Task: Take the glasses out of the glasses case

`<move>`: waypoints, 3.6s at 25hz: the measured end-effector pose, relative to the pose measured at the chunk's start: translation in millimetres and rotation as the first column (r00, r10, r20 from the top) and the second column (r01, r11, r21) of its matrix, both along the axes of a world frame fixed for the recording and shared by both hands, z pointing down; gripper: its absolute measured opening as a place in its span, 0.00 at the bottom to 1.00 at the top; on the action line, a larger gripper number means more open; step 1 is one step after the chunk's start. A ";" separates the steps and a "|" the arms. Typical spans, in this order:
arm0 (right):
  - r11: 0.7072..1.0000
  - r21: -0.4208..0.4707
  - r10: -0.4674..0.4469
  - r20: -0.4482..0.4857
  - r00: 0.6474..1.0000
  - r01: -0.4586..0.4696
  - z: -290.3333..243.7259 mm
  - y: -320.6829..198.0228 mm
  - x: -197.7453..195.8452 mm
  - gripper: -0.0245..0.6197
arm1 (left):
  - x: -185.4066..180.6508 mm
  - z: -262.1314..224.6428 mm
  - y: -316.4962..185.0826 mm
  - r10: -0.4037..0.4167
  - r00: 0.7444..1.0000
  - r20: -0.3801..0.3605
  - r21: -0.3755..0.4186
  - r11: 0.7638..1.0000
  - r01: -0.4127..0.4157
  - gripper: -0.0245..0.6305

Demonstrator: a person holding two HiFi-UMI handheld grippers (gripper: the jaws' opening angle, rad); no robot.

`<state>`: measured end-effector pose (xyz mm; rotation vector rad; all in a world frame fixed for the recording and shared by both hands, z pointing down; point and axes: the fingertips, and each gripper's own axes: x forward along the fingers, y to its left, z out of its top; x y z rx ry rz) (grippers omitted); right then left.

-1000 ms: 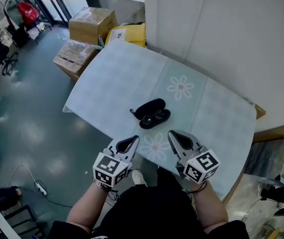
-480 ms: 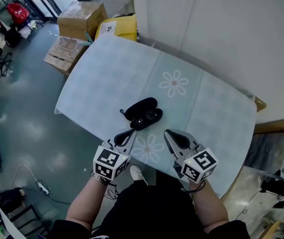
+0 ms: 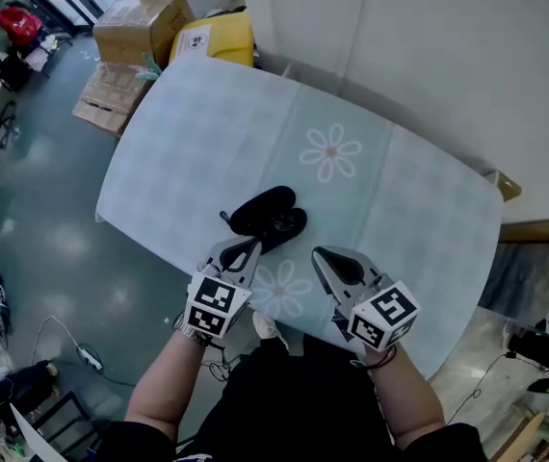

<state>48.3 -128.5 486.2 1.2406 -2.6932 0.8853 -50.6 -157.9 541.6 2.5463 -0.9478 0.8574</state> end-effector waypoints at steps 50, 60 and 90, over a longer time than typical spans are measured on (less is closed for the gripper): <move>0.986 -0.165 0.026 0.072 0.997 -0.013 61.7 -11.8 18.0 0.07 | 24.6 121.3 -37.3 0.405 0.740 0.536 -0.271 0.913 -0.304 0.16; 0.985 -0.173 0.031 0.071 0.997 -0.019 64.5 -13.5 18.5 0.07 | 24.3 120.3 -38.1 0.369 0.780 0.506 -0.300 0.923 -0.242 0.15; 0.999 -0.032 0.000 0.018 1.000 0.001 5.9 -2.4 -11.9 0.07 | -28.7 17.3 -19.3 -0.043 0.989 0.140 -0.140 0.988 0.063 0.08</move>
